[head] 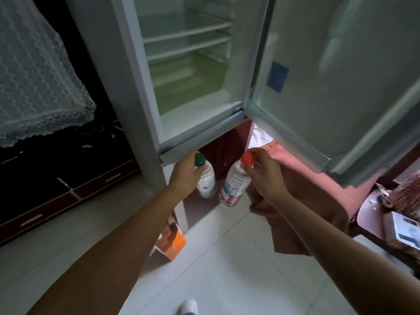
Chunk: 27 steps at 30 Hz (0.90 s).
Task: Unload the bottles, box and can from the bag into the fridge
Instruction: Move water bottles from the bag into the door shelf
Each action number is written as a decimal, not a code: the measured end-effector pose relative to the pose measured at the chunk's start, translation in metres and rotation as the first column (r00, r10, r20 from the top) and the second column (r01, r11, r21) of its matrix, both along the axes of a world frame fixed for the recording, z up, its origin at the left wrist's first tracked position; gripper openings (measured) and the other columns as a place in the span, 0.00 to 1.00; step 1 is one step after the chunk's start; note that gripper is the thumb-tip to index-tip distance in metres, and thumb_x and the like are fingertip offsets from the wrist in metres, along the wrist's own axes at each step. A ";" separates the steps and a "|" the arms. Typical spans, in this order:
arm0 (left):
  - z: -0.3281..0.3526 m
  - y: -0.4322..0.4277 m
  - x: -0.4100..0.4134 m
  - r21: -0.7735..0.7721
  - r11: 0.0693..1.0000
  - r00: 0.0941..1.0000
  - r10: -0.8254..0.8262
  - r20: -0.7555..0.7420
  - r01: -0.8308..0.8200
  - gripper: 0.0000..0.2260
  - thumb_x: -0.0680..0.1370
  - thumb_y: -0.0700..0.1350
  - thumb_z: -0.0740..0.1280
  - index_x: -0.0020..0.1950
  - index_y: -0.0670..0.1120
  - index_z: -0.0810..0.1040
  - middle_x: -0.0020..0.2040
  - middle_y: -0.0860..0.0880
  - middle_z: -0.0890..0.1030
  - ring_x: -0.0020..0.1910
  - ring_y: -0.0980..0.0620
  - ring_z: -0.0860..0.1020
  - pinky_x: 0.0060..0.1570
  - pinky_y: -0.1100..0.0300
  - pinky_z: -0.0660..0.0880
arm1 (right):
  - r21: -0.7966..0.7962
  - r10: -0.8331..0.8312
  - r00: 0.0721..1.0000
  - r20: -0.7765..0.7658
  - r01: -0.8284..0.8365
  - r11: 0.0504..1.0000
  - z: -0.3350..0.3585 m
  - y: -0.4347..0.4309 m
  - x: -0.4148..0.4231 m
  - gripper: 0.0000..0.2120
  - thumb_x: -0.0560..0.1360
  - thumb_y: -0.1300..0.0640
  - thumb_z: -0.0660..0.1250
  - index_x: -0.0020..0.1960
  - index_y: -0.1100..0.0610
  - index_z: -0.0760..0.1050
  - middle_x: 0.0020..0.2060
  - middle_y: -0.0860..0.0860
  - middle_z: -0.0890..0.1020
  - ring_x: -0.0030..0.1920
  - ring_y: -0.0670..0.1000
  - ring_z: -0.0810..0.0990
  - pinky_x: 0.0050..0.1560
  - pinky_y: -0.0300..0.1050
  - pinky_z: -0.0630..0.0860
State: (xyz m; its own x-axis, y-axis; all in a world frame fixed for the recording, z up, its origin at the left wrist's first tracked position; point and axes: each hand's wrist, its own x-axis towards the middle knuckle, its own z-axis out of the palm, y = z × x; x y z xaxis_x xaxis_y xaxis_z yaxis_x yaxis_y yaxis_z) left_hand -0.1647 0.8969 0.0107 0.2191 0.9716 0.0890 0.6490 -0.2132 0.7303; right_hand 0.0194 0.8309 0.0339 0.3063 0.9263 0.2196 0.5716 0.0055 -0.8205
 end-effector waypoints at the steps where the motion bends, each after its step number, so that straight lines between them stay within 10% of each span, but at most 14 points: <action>1: 0.011 0.004 0.006 0.019 1.000 0.999 0.001 0.042 -0.002 0.14 0.74 0.41 0.68 0.57 0.40 0.72 0.51 0.39 0.79 0.52 0.40 0.77 0.52 0.52 0.72 | 0.032 -0.017 1.000 0.007 0.017 0.999 0.012 0.000 0.006 0.14 0.70 0.62 0.70 0.55 0.58 0.74 0.47 0.51 0.80 0.46 0.50 0.78 0.51 0.41 0.72; 27: 0.122 0.100 0.139 0.248 0.969 0.855 -0.137 0.501 0.010 0.11 0.74 0.35 0.66 0.55 0.40 0.72 0.46 0.47 0.76 0.47 0.51 0.74 0.49 0.61 0.71 | 0.412 -0.283 0.959 0.016 0.252 0.876 0.112 0.043 0.114 0.16 0.72 0.63 0.68 0.57 0.59 0.69 0.48 0.49 0.76 0.50 0.50 0.76 0.54 0.48 0.75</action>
State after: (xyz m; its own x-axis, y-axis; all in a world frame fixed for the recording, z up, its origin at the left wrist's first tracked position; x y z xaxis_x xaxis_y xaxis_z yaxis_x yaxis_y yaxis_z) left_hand -0.0256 0.9973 0.1331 0.1510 0.8927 0.4246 0.1733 -0.4467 0.8777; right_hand 0.1338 0.8739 0.1455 0.4983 0.6387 0.5864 0.6570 0.1633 -0.7360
